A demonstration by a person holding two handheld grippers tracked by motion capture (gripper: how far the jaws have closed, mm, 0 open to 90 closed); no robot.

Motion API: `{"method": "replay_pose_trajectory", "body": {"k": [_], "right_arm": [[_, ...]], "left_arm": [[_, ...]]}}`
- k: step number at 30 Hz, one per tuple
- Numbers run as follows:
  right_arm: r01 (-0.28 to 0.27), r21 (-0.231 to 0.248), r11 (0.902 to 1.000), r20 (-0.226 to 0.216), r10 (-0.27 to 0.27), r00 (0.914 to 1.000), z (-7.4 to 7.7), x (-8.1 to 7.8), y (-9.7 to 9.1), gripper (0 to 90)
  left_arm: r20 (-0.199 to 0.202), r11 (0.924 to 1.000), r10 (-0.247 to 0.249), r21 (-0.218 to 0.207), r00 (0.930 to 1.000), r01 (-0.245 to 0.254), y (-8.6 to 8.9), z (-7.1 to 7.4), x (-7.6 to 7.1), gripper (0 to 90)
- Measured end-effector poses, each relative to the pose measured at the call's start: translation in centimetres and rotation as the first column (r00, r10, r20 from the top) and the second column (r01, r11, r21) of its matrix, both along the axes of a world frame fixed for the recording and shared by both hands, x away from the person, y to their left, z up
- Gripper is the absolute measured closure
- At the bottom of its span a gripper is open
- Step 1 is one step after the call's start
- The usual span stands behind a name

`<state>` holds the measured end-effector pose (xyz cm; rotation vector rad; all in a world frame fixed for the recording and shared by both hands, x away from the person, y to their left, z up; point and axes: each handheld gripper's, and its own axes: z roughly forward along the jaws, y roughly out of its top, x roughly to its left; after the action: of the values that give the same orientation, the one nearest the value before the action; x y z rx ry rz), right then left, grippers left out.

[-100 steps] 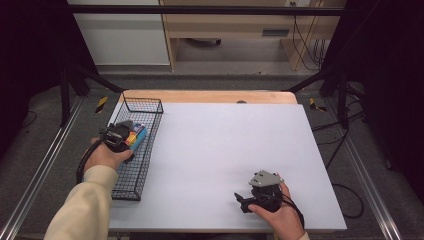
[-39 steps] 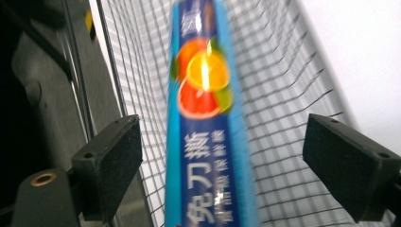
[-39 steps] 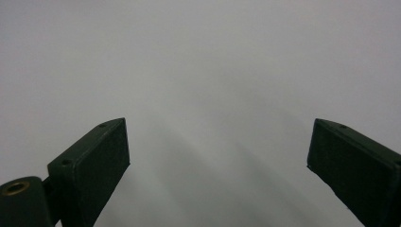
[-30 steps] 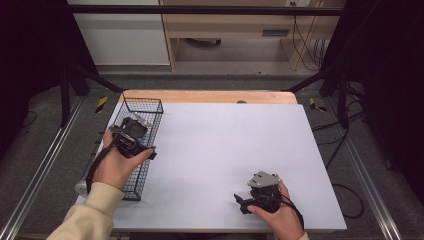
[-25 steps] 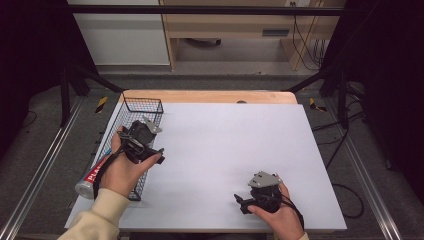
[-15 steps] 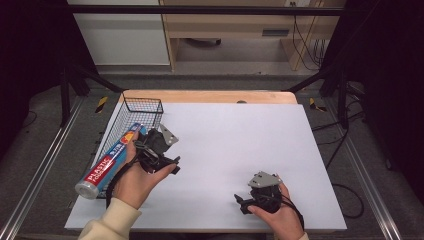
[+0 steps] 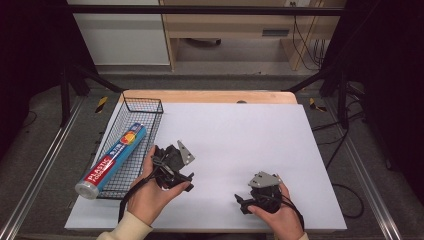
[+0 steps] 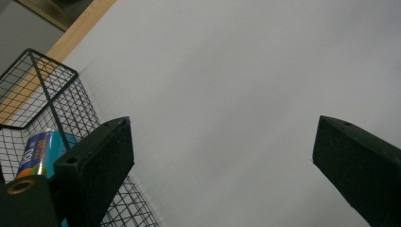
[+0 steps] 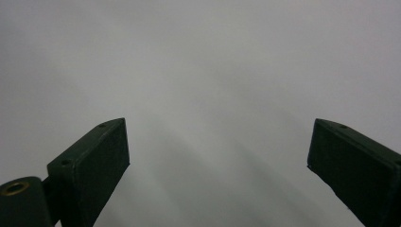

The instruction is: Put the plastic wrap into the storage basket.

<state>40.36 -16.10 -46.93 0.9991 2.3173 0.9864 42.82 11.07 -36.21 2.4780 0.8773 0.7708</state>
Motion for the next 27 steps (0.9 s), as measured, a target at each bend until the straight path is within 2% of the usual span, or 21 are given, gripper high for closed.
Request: {"method": "replay_pose_trajectory", "body": {"k": [13,22,27], "right_arm": [[0.003,0.004,1.0000,0.005,-0.003,1.0000,0.0,0.0,-0.1,6.7],[0.001,0.002,1.0000,0.006,-0.001,1.0000,0.0,0.0,-0.2,6.7],[0.001,0.002,1.0000,0.008,-0.001,1.0000,0.0,0.0,-0.2,6.7]], "left_arm": [[-0.015,0.9993,-0.023,0.028,0.9996,0.023,-1.2,-2.1,-0.2,5.0],[-0.038,0.9984,-0.029,0.047,0.9989,0.030,-1.6,-4.3,-0.1,4.5],[-0.045,0.9986,-0.029,0.043,0.9985,0.031,-1.6,-5.6,-0.1,4.5]]}}
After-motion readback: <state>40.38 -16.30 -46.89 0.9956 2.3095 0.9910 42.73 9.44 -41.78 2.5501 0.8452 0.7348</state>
